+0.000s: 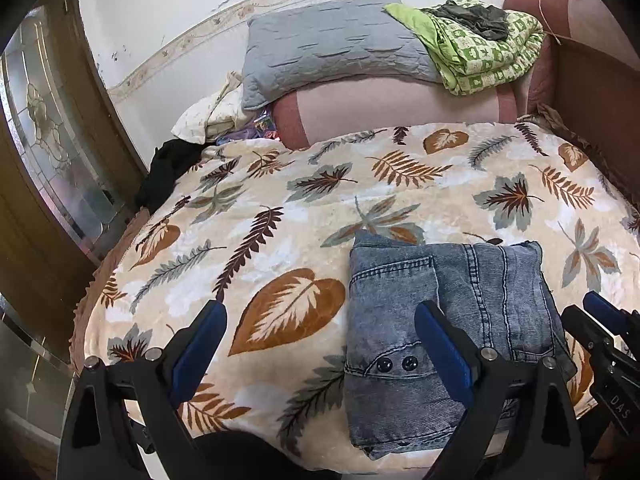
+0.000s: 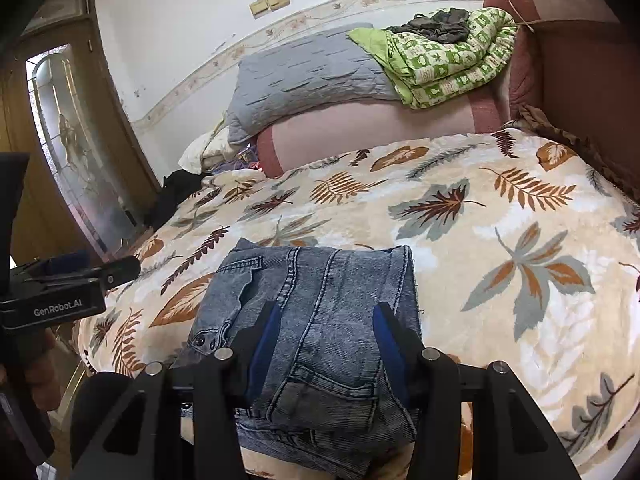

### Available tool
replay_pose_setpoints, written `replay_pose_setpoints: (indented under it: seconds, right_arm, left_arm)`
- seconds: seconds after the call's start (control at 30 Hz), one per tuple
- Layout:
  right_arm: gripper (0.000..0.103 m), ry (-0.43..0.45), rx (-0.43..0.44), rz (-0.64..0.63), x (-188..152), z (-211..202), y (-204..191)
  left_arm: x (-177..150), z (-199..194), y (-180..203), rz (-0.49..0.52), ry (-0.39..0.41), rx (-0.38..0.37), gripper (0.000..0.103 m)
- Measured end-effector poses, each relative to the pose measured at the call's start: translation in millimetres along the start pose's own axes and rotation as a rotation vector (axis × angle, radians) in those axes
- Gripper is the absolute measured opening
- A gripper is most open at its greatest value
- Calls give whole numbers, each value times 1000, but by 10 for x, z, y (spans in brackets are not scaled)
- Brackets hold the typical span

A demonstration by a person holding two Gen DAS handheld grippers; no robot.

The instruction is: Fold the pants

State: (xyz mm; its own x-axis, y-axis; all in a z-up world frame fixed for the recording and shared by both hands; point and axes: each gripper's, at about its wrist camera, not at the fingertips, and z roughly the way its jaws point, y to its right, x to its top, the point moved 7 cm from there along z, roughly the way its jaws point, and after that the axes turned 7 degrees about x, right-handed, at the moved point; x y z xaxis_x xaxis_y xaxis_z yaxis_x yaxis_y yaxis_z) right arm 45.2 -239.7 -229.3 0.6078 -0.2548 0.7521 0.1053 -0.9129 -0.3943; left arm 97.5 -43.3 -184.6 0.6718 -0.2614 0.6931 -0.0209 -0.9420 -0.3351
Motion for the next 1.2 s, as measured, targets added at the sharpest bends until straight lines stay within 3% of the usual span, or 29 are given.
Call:
replay_pose_setpoints:
  seconds: [0.67, 1.2]
  right_arm:
    - [52, -45, -1, -23, -77, 137, -100]
    - [52, -53, -59, -25, -71, 146, -29]
  left_arm:
    - [-166, 205, -60, -9, -64, -3, 95]
    - [-237, 229, 22, 22, -82, -2, 95]
